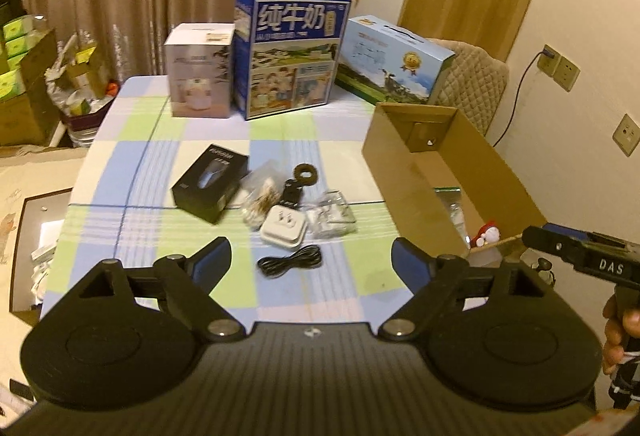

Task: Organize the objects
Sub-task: 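Withdraw both tools from the box back over the table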

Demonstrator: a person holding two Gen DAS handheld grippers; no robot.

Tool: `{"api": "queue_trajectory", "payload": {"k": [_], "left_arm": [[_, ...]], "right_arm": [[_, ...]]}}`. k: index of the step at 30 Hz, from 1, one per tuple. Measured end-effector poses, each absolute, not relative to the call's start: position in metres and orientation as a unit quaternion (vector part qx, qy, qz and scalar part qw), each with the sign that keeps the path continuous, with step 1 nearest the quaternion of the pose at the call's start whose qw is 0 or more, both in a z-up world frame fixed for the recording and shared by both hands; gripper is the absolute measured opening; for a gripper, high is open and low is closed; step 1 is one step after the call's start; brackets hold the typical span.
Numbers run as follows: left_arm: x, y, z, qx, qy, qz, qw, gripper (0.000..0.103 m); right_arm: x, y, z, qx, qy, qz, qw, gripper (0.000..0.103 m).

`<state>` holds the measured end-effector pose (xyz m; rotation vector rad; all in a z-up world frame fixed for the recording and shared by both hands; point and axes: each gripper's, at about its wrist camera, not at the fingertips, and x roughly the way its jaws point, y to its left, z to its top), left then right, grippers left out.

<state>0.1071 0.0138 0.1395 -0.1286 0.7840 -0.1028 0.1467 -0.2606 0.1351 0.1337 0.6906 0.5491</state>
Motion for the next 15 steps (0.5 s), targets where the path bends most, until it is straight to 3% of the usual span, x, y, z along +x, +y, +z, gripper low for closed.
{"api": "queue_trajectory", "payload": {"k": [15], "left_arm": [[0.099,0.051,0.102,-0.047,0.379,-0.044,0.923,0.089]], "right_arm": [[0.114,-0.22,0.108,0.029,0.338,0.292,0.894,0.061]]}}
